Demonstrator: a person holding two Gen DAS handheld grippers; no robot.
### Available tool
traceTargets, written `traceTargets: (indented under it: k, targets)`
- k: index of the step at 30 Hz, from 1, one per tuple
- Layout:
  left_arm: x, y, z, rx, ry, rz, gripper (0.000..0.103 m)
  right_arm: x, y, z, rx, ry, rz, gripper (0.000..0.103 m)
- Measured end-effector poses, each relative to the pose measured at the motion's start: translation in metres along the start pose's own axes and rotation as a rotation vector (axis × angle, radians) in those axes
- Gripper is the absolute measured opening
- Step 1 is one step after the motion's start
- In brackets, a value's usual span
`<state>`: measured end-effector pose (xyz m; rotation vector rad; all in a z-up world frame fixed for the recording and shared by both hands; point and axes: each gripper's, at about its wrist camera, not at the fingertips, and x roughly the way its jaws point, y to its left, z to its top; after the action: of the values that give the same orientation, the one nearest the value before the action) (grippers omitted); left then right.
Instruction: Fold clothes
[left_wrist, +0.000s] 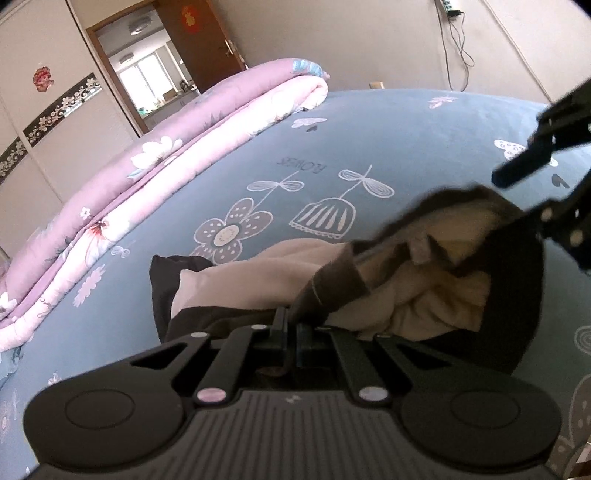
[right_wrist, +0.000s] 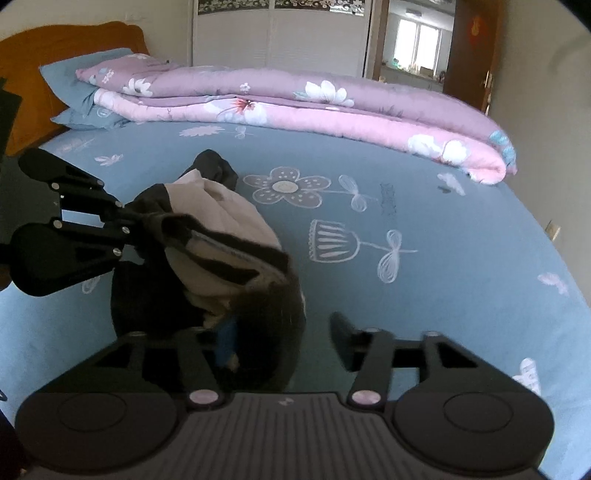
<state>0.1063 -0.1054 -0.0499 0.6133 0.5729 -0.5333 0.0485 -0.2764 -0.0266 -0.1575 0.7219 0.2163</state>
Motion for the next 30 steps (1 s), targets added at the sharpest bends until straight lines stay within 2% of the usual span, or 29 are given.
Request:
traceTargets:
  k: [3,7,11,17,23,27,30]
  targets:
    - [0.0,0.002,0.001,0.001,0.002,0.003,0.002,0.013,-0.002,-0.006,0.05,0.049,0.065,0.063]
    - [-0.001,0.005,0.002,0.014,0.002,0.002,0.002,0.022,0.005,-0.022,0.055,0.099,0.055,0.068]
    - [-0.001,0.007,0.005,0.024,0.008,0.002,0.002,0.015,0.009,-0.047,0.082,0.096,0.059,0.075]
    - [0.0,0.016,0.021,0.017,-0.007,0.011,0.002,0.016,0.015,-0.072,0.052,0.109,0.064,0.076]
    - [0.003,0.027,0.041,0.013,-0.03,0.025,0.002,0.015,0.027,-0.076,-0.04,0.101,0.109,0.076]
    - [0.009,0.031,0.057,0.033,-0.043,0.029,0.002,0.014,0.044,-0.073,-0.146,0.05,0.075,0.076]
    - [0.012,0.035,0.069,0.039,-0.051,0.027,0.002,0.012,0.061,-0.068,-0.261,-0.026,0.035,0.076]
